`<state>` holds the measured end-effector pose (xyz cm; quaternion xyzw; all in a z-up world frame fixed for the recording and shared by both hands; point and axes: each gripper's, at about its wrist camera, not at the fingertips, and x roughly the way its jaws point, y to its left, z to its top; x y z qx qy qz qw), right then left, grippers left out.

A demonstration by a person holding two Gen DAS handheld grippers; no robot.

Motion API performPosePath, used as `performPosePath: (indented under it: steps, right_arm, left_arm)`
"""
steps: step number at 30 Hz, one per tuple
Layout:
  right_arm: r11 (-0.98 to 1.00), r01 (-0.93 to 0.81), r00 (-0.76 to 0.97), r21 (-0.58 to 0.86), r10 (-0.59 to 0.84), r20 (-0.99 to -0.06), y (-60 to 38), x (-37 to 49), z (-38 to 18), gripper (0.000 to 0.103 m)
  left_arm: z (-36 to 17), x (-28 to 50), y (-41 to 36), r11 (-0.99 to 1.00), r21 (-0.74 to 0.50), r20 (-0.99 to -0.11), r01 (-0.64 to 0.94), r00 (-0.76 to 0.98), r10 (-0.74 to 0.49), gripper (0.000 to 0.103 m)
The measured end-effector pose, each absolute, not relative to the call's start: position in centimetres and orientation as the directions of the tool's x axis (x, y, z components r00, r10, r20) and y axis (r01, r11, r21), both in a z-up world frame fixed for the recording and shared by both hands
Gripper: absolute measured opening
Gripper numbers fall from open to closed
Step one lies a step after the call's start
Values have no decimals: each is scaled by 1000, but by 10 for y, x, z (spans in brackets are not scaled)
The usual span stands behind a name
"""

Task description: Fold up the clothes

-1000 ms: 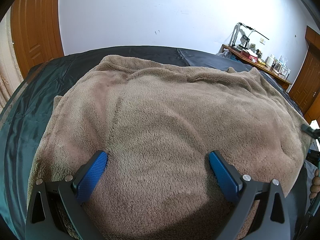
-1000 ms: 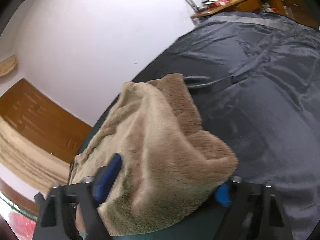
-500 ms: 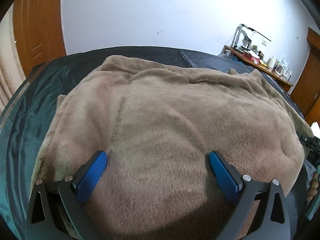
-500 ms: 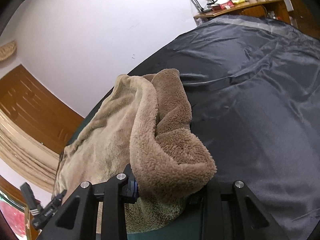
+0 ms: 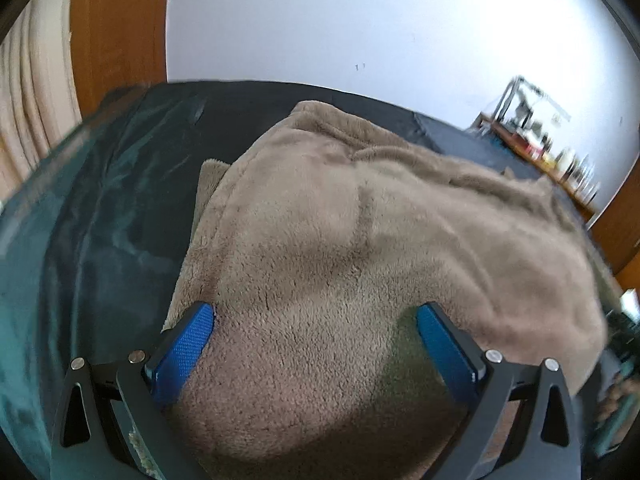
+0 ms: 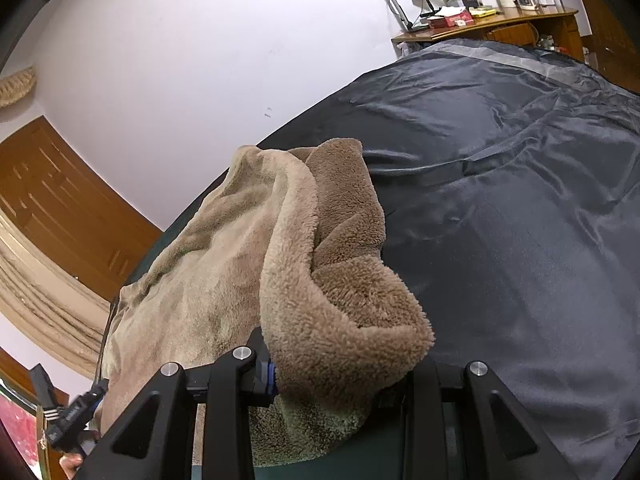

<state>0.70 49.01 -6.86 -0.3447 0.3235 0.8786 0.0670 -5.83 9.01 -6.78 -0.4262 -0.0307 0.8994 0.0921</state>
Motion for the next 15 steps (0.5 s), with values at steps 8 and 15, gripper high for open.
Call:
performPosePath:
  steps: [8,15]
  right_arm:
    - [-760,-372,-734,533,-110,-670,491,5,-67,33]
    - [-755,-359,-750,549,-117,-651,488,4,-57,28]
  left_arm:
    - [-69,-57,90,-981,-136,-758,-138,-623,193,102]
    - [-68,-59,87,-979,-154,-761,-137,-615,206,102]
